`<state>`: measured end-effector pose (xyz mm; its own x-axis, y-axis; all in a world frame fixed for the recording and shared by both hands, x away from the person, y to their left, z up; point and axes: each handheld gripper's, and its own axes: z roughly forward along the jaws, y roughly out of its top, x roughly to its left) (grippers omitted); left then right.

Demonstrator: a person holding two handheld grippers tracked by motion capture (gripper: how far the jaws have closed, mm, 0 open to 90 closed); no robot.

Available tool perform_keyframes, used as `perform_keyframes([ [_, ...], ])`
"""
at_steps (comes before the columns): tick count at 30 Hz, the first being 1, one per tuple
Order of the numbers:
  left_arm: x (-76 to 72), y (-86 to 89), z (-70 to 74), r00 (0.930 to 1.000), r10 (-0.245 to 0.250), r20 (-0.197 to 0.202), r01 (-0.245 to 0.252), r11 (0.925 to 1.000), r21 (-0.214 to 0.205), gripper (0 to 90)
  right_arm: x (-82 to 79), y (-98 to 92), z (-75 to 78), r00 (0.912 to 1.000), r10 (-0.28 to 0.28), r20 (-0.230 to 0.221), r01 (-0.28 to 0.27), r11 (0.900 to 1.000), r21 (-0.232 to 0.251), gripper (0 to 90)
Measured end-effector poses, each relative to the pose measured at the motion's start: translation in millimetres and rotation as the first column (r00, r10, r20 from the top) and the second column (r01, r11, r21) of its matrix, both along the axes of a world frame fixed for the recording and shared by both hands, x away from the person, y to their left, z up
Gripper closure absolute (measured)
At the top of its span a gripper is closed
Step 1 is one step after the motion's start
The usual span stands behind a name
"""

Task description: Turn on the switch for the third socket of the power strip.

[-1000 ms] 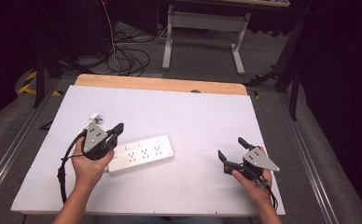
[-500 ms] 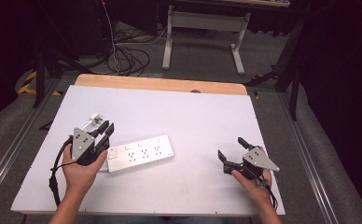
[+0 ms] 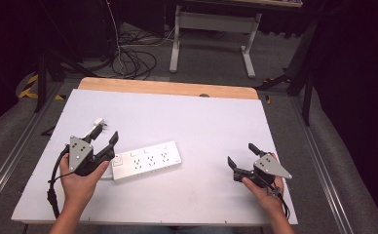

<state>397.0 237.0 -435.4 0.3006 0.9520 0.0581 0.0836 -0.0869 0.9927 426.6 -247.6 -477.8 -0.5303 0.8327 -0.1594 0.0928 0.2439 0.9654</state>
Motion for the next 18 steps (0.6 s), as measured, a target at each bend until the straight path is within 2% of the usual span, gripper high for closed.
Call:
perform_keyframes([
  [6,-4.8,1.7,-1.2,0.9997,-0.024,-0.005,0.024,0.9997,0.005,31.3,-0.3,-0.4,-0.1,1.0000,-0.001,0.000,0.001,1.0000,0.005,11.9],
  [10,-7.8,7.2,0.3,1.0000,-0.008,0.005,0.008,0.9998,-0.016,24.0,-0.1,-0.1,-0.2,1.0000,-0.001,0.000,0.001,1.0000,-0.001,11.9],
  [12,-9.1,7.3,1.4,1.0000,0.000,0.005,0.000,0.9999,-0.016,20.7,-0.3,0.8,-0.4,1.0000,0.002,0.001,-0.002,1.0000,0.000,11.9],
  [15,-11.3,5.6,1.2,0.9999,0.014,0.002,-0.014,0.9998,-0.016,10.1,0.0,1.3,-0.5,1.0000,0.003,0.001,-0.003,1.0000,0.002,11.9],
  [18,-14.9,6.6,0.6,0.9998,0.022,0.000,-0.022,0.9997,-0.011,6.1,0.0,0.9,-0.5,1.0000,0.002,0.001,-0.002,1.0000,0.001,11.9],
])
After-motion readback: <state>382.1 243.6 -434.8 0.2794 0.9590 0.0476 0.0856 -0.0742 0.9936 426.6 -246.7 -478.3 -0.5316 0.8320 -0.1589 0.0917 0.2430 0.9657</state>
